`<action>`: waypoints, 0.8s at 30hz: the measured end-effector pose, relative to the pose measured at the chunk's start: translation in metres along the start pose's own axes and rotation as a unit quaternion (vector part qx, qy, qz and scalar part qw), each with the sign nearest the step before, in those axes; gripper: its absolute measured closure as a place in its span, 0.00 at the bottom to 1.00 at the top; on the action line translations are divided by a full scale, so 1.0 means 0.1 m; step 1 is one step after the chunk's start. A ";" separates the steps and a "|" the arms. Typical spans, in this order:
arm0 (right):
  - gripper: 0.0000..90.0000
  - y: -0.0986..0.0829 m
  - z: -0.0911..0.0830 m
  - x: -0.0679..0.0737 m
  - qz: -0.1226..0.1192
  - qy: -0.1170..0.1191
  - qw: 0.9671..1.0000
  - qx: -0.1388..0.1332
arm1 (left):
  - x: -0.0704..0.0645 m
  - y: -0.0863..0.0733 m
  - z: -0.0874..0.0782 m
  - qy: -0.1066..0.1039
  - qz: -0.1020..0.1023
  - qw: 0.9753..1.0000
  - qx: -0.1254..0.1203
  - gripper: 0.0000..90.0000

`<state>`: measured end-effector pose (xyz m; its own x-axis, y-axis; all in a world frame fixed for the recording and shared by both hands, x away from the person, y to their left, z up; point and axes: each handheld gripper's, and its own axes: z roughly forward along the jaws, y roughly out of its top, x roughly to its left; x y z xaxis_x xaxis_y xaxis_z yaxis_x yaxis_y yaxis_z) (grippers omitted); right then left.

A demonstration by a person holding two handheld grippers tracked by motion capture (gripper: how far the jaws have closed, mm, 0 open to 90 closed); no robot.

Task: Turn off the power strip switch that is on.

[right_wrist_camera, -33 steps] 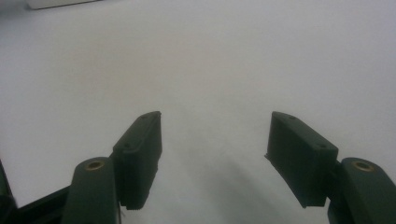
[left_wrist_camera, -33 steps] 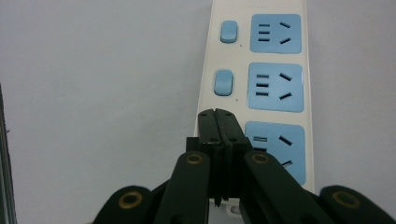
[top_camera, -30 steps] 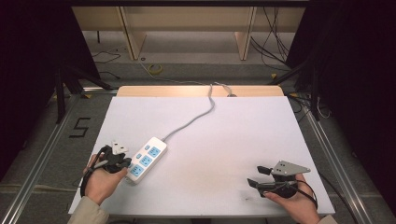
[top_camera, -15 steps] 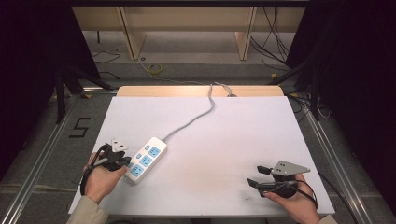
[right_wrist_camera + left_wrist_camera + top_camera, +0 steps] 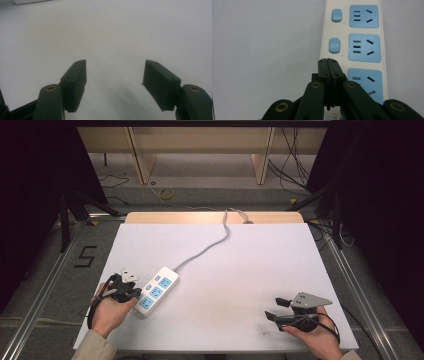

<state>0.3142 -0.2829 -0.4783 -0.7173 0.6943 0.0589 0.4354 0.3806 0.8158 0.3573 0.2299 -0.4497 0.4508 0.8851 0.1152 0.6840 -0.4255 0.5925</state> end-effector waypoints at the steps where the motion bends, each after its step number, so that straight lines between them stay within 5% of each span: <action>1: 0.40 0.00 0.00 0.00 0.000 0.000 1.000 0.000 | 0.00 0.00 0.00 -0.001 0.000 1.000 0.000 0.99; 24: 0.40 0.00 0.00 0.00 0.000 0.001 1.000 0.001 | -0.01 0.02 0.04 -0.006 0.016 1.000 0.009 1.00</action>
<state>0.3141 -0.2829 -0.4784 -0.7180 0.6935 0.0595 0.4358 0.3814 0.8152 0.3602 0.2271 -0.4522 0.4796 0.8686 0.1247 0.6795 -0.4575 0.5735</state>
